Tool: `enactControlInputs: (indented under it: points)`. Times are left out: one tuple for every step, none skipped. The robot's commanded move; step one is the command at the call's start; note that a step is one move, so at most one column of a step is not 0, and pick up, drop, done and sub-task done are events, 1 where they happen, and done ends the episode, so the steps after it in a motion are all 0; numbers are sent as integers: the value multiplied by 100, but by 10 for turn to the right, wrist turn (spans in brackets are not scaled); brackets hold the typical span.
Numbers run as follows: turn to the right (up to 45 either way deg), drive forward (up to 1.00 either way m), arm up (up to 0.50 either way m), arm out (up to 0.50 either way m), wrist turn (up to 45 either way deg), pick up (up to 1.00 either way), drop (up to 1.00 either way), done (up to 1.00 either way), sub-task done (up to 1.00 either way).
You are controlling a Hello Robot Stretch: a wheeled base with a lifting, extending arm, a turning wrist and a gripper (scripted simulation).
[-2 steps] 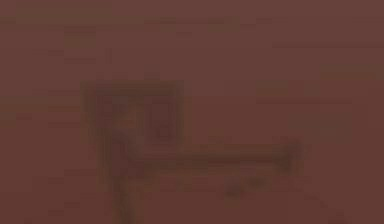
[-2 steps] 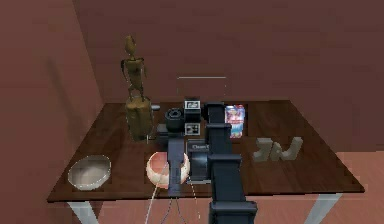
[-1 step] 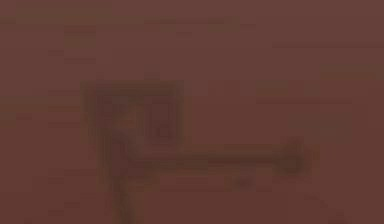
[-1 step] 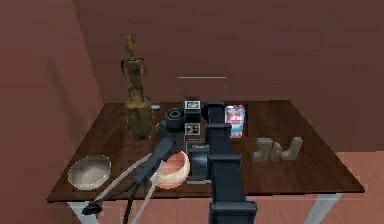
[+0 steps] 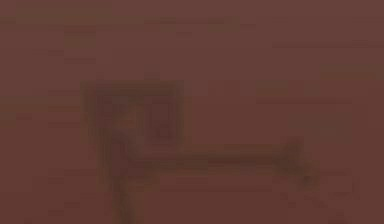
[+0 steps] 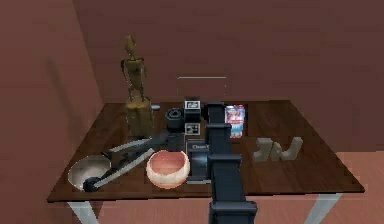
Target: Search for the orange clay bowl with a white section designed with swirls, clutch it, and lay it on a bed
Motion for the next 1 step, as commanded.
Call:
enactControlInputs:
  points:
    - [0, 0, 0, 0, 450, 0, 0, 0, 0]
